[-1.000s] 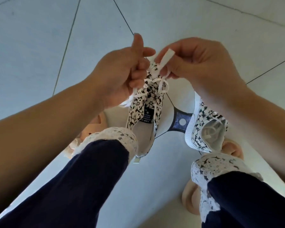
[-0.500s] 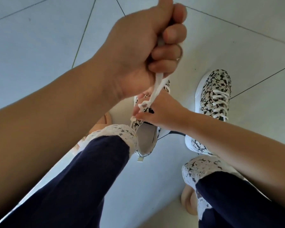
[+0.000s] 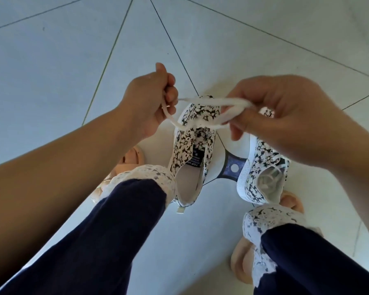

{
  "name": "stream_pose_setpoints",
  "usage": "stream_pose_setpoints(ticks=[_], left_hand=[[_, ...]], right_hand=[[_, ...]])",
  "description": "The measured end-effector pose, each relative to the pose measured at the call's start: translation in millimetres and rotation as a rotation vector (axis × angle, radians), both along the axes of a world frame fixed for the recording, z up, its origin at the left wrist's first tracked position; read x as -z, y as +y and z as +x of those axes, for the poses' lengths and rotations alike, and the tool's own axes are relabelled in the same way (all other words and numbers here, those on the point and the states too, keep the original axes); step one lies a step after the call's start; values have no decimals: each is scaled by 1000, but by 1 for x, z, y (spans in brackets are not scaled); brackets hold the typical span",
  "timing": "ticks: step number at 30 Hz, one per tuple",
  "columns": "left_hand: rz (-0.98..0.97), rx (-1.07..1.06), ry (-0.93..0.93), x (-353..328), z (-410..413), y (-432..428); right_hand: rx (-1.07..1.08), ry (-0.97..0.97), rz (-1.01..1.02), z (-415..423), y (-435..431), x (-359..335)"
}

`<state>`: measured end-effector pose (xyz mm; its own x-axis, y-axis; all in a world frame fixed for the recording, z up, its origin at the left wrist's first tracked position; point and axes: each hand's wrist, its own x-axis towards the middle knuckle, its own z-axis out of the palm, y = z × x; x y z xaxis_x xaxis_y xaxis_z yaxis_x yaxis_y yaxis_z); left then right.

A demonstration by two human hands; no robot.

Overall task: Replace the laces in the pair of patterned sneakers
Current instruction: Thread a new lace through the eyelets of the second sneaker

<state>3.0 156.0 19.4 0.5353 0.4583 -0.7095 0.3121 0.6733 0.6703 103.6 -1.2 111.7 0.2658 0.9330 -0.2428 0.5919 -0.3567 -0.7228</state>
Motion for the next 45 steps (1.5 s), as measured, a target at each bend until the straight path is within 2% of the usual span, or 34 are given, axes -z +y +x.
stream_pose_setpoints(ticks=[3, 5, 8, 13, 15, 18, 23, 28, 32, 35, 39, 43, 45], left_hand=[[-115, -132, 9, 8, -2, 5], [-222, -289, -10, 14, -5, 10], [-337, -491, -50, 20, -11, 14], [-364, -502, -24, 24, -9, 13], [-357, -508, 7, 29, -9, 15], [-352, -484, 46, 33, -14, 15], [-260, -241, 105, 31, -16, -1], [-261, -66, 12, 25, -11, -13], [-279, -59, 18, 26, -11, -18], [-220, -88, 99, 29, -14, -16], [-184, -142, 132, 27, -18, -13], [-148, -140, 90, 25, -9, -16], [-114, -136, 54, 24, -4, -16]], right_hand=[[-40, 36, -140, 14, -11, 22], [-26, 148, -202, 23, -21, 28], [102, 495, 3, 33, -27, 17], [110, 554, 89, 31, -19, 3], [132, 471, 23, 27, -13, 4], [186, 187, -131, 26, -11, 21], [253, 271, -42, 14, 7, 15], [13, 369, 95, -8, 40, 0], [-35, 282, 88, -9, 47, 4], [71, 366, 10, 2, 39, 17], [292, 374, -127, 20, 19, 42], [439, 202, -241, 29, 5, 79], [492, 167, -185, 35, 8, 89]])
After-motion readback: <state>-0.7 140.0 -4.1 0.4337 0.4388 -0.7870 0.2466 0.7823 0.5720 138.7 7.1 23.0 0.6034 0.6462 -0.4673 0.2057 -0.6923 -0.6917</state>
